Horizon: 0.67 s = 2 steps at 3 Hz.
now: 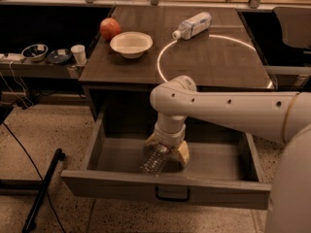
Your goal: Pick water bottle from top drawer and place on counter
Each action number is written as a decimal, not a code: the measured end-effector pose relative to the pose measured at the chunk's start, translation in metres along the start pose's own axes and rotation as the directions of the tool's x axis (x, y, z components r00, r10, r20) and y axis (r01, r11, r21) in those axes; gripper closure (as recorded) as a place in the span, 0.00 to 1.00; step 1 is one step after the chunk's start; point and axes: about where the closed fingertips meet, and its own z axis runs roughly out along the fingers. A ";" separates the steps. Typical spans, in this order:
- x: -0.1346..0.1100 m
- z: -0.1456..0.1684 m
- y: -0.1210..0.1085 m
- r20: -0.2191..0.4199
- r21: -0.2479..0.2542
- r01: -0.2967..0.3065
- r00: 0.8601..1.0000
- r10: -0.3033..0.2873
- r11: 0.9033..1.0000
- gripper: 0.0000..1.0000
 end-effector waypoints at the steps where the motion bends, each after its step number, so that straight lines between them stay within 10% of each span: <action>1: -0.009 0.003 -0.011 0.029 0.034 0.049 0.998 -0.050 0.998 0.42; 2: -0.010 -0.004 -0.011 0.029 0.035 0.050 0.998 -0.051 0.998 0.65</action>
Offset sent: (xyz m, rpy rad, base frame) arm -0.0136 0.0468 0.0373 0.2248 -0.0121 0.1670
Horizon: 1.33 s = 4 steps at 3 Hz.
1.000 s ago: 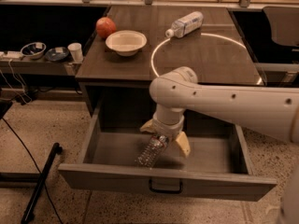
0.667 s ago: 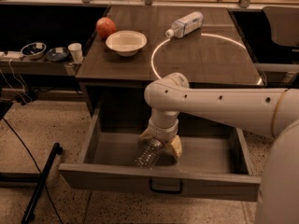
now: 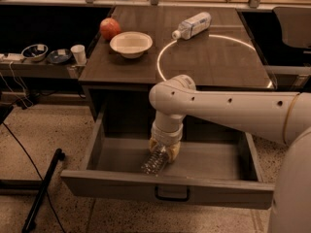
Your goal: Pick water bottle from top drawer and place on counter
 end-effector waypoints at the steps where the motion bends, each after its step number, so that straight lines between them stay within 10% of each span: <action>1: 0.000 -0.001 0.000 0.000 0.000 0.000 1.000 0.000 1.000 0.81; 2: -0.006 -0.024 0.004 0.016 0.088 0.026 0.999 -0.027 0.996 0.67; 3: -0.008 -0.089 0.025 -0.011 0.265 0.037 0.999 -0.036 0.964 0.69; 4: 0.007 -0.150 0.052 -0.056 0.341 0.004 0.998 0.016 0.940 0.76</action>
Offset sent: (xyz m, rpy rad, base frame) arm -0.0228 -0.0121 0.1222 0.3874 -0.1550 0.0759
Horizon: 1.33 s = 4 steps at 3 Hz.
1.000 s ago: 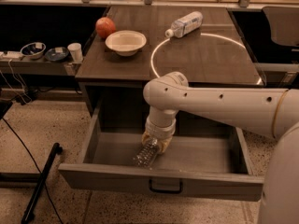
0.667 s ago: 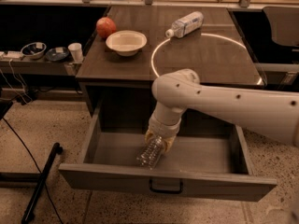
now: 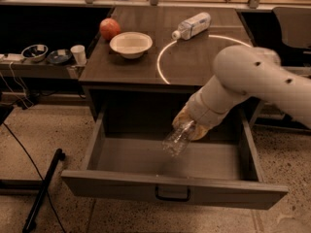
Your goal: Pick water bottle from top drawer and place on counter
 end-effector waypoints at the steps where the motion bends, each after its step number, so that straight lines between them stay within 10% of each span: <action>1: 0.056 -0.075 -0.005 -0.107 -0.047 -0.128 0.987 0.122 0.991 0.92; 3: 0.130 -0.135 -0.061 -0.299 -0.153 -0.335 0.912 0.280 0.930 1.00; 4: 0.187 -0.097 -0.038 -0.228 -0.156 -0.535 0.838 0.496 0.831 1.00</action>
Offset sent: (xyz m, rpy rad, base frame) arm 0.1320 -0.0757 0.2052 -0.3109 -0.0724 -0.4618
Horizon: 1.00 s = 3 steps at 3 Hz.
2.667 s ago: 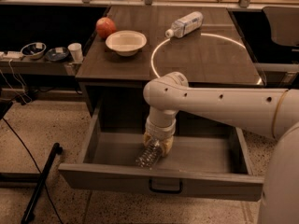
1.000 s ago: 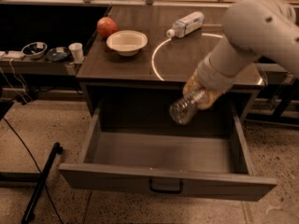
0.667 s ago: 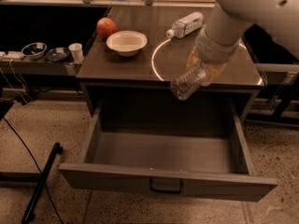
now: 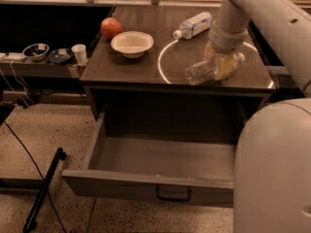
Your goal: Pick water bottle from top drawer and place on counter
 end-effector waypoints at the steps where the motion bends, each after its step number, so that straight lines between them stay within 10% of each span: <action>1: 0.006 0.005 -0.004 0.042 0.012 -0.053 0.998 0.053 0.999 1.00; 3: 0.008 0.004 -0.008 0.064 0.032 -0.066 0.996 0.064 0.997 0.81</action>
Offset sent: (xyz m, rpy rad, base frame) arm 0.0824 -0.0131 0.1067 0.6024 -0.2788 -0.2644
